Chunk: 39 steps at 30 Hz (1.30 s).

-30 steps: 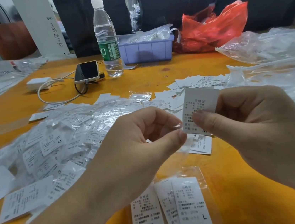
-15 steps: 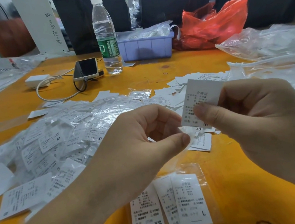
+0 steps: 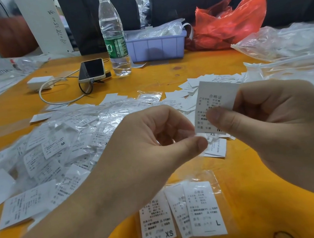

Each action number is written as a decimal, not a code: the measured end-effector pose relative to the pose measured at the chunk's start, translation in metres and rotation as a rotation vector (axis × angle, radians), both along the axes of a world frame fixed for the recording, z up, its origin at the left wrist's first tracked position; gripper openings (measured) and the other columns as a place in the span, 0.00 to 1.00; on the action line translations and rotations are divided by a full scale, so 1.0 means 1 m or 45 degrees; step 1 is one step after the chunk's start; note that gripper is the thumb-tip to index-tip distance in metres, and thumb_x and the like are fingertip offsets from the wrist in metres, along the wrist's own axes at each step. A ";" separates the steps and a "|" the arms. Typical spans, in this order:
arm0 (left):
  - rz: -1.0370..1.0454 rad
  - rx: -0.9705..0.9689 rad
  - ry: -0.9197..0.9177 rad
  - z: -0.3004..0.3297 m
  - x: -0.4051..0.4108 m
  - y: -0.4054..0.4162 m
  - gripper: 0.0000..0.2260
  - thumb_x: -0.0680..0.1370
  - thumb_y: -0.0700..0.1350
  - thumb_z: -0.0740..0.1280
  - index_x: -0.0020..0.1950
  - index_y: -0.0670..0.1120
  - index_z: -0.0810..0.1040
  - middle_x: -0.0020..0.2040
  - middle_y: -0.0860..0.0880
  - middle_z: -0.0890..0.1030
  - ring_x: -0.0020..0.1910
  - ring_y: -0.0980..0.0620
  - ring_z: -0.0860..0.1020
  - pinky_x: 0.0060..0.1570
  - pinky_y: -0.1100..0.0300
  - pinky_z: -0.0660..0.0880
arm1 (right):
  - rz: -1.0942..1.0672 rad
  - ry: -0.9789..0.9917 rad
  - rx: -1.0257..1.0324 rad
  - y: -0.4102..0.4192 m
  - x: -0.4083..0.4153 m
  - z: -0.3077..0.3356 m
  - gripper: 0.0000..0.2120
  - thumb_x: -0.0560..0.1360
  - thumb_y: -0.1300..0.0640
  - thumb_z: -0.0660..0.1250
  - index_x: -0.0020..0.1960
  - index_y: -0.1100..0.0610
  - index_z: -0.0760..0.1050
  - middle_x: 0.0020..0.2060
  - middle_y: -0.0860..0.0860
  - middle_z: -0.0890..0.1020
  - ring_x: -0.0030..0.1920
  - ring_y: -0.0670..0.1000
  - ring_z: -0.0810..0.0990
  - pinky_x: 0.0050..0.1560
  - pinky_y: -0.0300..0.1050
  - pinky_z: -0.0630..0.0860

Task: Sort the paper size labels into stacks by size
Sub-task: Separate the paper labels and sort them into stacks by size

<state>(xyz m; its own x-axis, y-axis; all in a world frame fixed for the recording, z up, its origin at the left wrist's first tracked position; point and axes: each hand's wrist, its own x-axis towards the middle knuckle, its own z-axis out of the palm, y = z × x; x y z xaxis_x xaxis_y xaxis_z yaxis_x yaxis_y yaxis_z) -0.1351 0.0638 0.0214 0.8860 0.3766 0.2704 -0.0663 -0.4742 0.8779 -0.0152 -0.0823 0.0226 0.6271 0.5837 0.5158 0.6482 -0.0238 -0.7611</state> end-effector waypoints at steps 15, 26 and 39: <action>0.017 0.048 -0.030 0.001 0.001 -0.001 0.10 0.65 0.55 0.75 0.44 0.55 0.81 0.37 0.52 0.83 0.37 0.48 0.81 0.42 0.43 0.81 | 0.276 0.037 -0.032 0.001 -0.003 0.000 0.15 0.69 0.43 0.67 0.45 0.54 0.82 0.38 0.66 0.81 0.41 0.70 0.79 0.38 0.72 0.75; 0.037 -0.695 -0.203 0.007 0.001 0.013 0.07 0.63 0.41 0.73 0.39 0.48 0.84 0.37 0.47 0.83 0.37 0.49 0.84 0.31 0.59 0.80 | 0.387 0.482 0.157 0.002 0.004 0.005 0.06 0.67 0.53 0.72 0.42 0.53 0.85 0.24 0.48 0.76 0.22 0.47 0.68 0.25 0.39 0.67; -0.251 -1.048 -0.304 0.012 0.002 0.001 0.13 0.65 0.31 0.69 0.39 0.45 0.70 0.37 0.43 0.83 0.43 0.41 0.83 0.44 0.53 0.82 | 0.775 0.970 -0.079 0.005 -0.001 -0.001 0.11 0.65 0.59 0.77 0.47 0.59 0.86 0.41 0.57 0.85 0.36 0.50 0.79 0.35 0.40 0.78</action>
